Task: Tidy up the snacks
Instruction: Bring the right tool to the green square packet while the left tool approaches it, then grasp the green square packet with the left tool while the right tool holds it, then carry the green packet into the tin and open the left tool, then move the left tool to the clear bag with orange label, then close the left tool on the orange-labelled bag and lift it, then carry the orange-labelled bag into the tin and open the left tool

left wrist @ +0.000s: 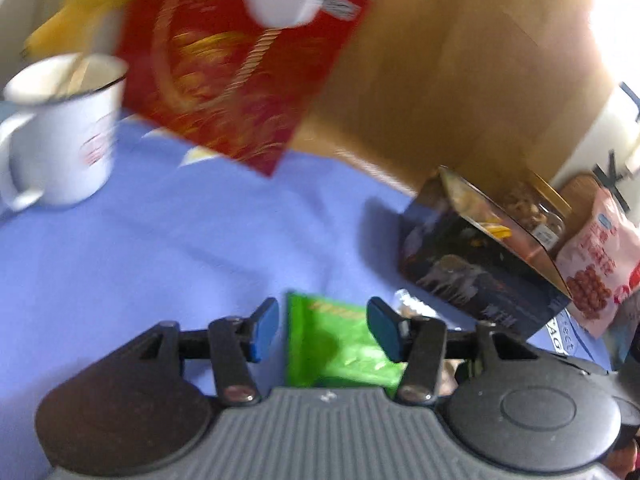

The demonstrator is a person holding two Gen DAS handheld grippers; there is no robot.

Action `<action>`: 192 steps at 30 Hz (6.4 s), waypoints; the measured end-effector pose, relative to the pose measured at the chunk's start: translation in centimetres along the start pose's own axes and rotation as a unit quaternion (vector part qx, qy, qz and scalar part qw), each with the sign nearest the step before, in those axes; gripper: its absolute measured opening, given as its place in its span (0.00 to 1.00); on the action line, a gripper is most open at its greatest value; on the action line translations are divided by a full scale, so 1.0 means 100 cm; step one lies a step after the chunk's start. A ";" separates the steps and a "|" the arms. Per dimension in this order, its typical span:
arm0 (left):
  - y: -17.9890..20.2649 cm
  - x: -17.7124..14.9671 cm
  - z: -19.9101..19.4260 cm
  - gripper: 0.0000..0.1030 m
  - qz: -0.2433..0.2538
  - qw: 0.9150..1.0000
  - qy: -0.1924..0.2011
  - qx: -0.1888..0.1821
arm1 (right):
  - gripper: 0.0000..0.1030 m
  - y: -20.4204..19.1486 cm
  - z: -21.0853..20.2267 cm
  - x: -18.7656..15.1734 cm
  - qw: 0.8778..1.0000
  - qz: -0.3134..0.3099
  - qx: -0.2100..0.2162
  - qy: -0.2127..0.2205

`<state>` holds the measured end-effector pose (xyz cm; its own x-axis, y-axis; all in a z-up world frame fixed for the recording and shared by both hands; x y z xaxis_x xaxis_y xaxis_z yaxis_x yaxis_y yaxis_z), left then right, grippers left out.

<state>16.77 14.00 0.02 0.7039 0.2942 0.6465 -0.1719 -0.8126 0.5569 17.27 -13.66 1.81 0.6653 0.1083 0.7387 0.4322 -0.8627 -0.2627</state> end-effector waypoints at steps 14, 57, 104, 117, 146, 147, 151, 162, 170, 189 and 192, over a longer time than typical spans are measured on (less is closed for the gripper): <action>0.004 -0.023 -0.006 0.32 -0.021 1.000 -0.012 -0.016 | 0.37 -0.092 0.024 -0.022 0.979 -0.196 -0.056 0.015; 0.016 -0.091 -0.082 0.27 -0.046 0.995 -0.045 -0.075 | 0.59 -0.114 -0.020 -0.073 0.978 -0.208 -0.016 0.010; 0.124 0.046 0.072 0.49 0.137 0.984 -0.059 -0.102 | 0.47 0.059 -0.076 -0.016 0.985 0.009 -0.104 0.137; 0.022 -0.007 0.048 0.53 -0.043 0.984 -0.098 -0.145 | 0.35 0.084 0.005 -0.016 0.979 0.200 -0.008 -0.036; 0.237 -0.114 0.112 0.48 0.290 0.898 -0.252 -0.214 | 0.44 0.081 -0.161 -0.136 0.969 0.239 -0.058 -0.006; 0.238 -0.116 0.106 0.48 0.302 0.902 -0.241 -0.193 | 0.44 0.076 -0.165 -0.137 0.974 0.217 -0.063 -0.007; 0.214 -0.100 0.073 0.49 0.243 0.931 -0.214 -0.169 | 0.44 0.078 -0.177 -0.136 0.979 0.186 -0.083 0.007; 0.156 -0.118 0.049 0.52 0.071 0.947 -0.240 -0.201 | 0.43 0.091 -0.157 -0.138 0.975 0.223 -0.009 -0.017; 0.152 -0.115 0.052 0.22 0.052 0.950 -0.229 -0.205 | 0.22 0.073 -0.144 -0.136 0.974 0.224 0.014 -0.014; 0.173 0.065 0.096 0.25 0.140 0.979 -0.052 -0.139 | 0.22 0.071 -0.079 0.051 0.988 0.079 -0.053 0.124; 0.166 0.073 0.124 0.26 0.133 0.979 -0.060 -0.139 | 0.22 0.077 -0.045 0.068 0.989 0.039 -0.081 0.117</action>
<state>27.60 -3.58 7.55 0.6813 0.0152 0.7318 -0.5299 -0.6795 0.5074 22.39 -21.72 7.59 0.5259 -0.0624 0.8483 0.2690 -0.9339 -0.2354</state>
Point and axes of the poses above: each gripper's, at about its wrist camera, not at the fingertips, and z roughly the way its jaws point, y to its right, x to its top, the point moved 2 cm from there along z, roughly the way its jaws point, and after that the axes turned 12 degrees about -x, right-handed, at the moved point
